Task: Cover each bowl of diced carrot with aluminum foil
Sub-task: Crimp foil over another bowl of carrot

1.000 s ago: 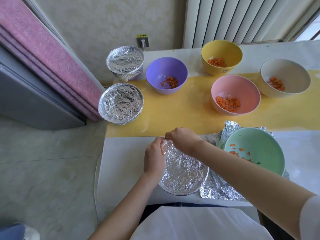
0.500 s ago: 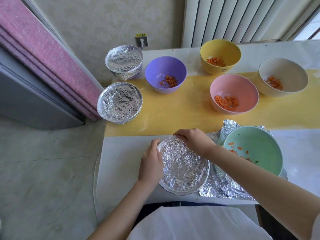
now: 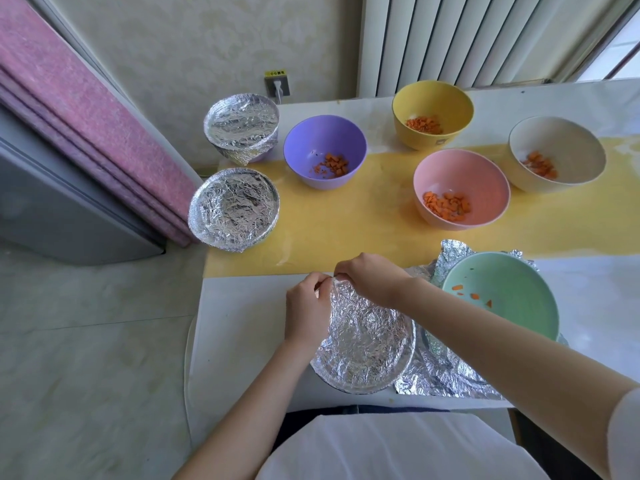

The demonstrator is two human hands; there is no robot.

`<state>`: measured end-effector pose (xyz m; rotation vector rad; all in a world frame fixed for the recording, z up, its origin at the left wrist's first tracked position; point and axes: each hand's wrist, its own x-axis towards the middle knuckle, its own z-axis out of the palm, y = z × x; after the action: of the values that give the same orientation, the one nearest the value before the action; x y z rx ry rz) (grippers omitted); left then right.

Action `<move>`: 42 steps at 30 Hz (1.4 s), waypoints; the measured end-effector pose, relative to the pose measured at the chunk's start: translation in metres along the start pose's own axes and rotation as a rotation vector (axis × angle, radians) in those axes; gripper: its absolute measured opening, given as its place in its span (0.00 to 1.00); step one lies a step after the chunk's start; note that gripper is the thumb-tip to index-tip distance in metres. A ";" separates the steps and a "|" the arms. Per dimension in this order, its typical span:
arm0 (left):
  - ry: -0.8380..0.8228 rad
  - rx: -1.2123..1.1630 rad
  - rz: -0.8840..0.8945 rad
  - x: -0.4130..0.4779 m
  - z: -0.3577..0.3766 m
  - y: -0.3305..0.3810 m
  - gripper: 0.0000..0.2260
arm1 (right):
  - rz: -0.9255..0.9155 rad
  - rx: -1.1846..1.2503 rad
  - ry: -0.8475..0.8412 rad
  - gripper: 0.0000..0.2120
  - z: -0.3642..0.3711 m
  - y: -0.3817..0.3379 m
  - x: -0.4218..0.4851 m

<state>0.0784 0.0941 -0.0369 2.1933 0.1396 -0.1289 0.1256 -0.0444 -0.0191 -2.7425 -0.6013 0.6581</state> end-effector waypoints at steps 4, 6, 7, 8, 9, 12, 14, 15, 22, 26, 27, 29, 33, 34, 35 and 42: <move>-0.076 -0.163 -0.255 0.010 -0.001 0.005 0.09 | 0.004 0.044 0.008 0.12 0.002 0.003 0.002; -0.109 -0.253 -0.357 0.015 -0.004 0.006 0.07 | 0.010 0.102 0.001 0.12 0.002 0.003 0.004; -0.129 -0.285 -0.380 0.016 -0.005 0.006 0.05 | 0.013 0.138 0.006 0.12 0.002 0.003 0.004; -0.143 -0.306 -0.383 0.017 -0.006 0.005 0.04 | 0.019 0.171 0.020 0.12 0.002 0.002 0.003; -0.141 -0.317 -0.363 0.015 -0.006 0.005 0.04 | 0.020 0.193 0.055 0.12 0.002 0.003 0.001; -0.001 -0.193 -0.144 0.005 -0.007 0.002 0.03 | -0.027 0.111 0.194 0.11 0.006 0.006 -0.008; 0.041 -0.031 0.050 0.000 -0.006 -0.002 0.02 | -0.070 -0.002 0.204 0.12 0.010 0.009 -0.013; 0.034 0.038 0.119 -0.001 -0.005 -0.004 0.03 | -0.082 -0.039 0.197 0.12 0.012 0.010 -0.014; 0.008 0.246 0.271 0.001 -0.005 -0.008 0.05 | -0.095 -0.063 0.176 0.12 0.004 0.007 -0.014; -0.001 0.253 0.231 0.004 -0.004 -0.003 0.05 | -0.064 -0.138 0.104 0.10 -0.002 0.001 -0.009; -0.003 0.249 0.225 0.004 -0.004 -0.003 0.05 | -0.059 -0.142 0.091 0.09 -0.002 0.000 -0.008; -0.011 0.228 0.223 0.005 -0.004 -0.004 0.06 | -0.067 -0.125 0.084 0.08 0.000 -0.001 -0.005; -0.024 0.096 0.148 -0.004 -0.007 -0.010 0.10 | -0.060 -0.084 0.061 0.13 0.001 -0.003 -0.004; -0.033 0.060 0.105 -0.008 -0.008 -0.011 0.12 | -0.055 -0.092 0.054 0.13 -0.001 -0.005 -0.004; -0.038 0.039 0.064 -0.012 -0.008 -0.013 0.13 | -0.052 -0.109 0.045 0.13 -0.003 -0.006 -0.004; -0.012 0.183 -0.003 -0.025 -0.005 -0.014 0.11 | -0.129 -0.080 -0.026 0.09 0.005 -0.015 0.006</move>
<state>0.0514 0.1053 -0.0415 2.3747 0.1293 -0.1617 0.1236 -0.0277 -0.0204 -2.7428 -0.8189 0.6533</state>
